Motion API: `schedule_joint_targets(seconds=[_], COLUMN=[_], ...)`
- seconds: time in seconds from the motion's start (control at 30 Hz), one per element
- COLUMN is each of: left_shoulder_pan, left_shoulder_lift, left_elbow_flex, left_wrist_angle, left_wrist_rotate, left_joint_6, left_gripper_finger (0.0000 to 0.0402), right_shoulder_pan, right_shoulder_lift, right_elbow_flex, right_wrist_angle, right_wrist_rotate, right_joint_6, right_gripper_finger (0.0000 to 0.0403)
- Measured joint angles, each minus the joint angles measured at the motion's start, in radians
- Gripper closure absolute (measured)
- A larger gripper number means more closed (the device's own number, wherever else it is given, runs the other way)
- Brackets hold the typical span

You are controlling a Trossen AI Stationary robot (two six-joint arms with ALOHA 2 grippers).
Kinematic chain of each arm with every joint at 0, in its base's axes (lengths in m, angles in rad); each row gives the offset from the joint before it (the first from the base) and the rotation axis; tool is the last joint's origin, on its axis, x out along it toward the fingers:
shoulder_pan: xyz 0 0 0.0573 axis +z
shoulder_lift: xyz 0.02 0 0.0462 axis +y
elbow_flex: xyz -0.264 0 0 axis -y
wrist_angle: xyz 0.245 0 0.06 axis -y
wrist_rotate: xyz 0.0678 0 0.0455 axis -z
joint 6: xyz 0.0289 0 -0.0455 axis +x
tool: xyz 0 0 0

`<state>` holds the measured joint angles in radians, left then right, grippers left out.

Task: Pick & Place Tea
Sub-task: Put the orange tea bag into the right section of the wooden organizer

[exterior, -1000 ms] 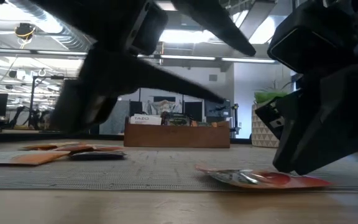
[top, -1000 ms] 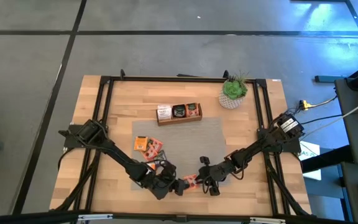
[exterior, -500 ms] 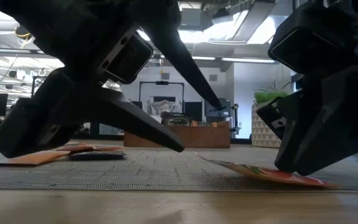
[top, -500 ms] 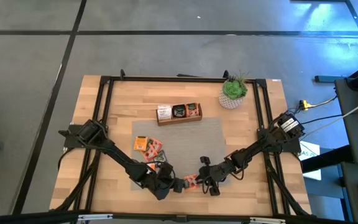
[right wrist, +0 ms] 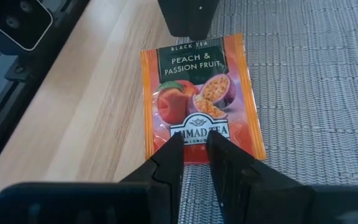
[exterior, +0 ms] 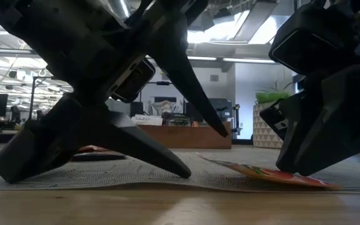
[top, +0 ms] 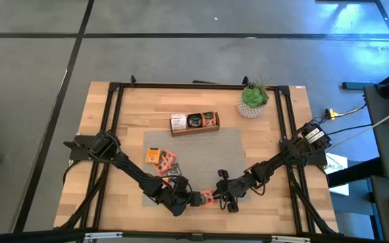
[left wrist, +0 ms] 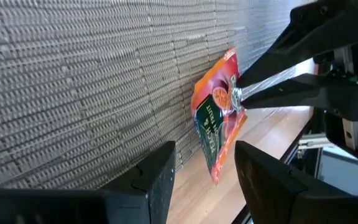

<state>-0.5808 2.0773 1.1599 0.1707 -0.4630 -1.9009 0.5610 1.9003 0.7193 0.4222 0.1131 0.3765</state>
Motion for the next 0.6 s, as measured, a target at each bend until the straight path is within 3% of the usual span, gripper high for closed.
schedule_joint_targets(seconds=[0.6], left_shoulder_pan=[0.022], left_shoulder_lift=[0.014], left_elbow_flex=[0.0], left_wrist_angle=[0.052], left_wrist_rotate=[0.017], left_joint_6=[-0.013], left_gripper_finger=[0.0277], right_shoulder_pan=[0.0], right_shoulder_lift=[0.0], right_elbow_flex=[-0.001], right_wrist_angle=[0.006], right_wrist_rotate=[0.001], right_joint_6=[0.009], right_gripper_finger=[0.0324])
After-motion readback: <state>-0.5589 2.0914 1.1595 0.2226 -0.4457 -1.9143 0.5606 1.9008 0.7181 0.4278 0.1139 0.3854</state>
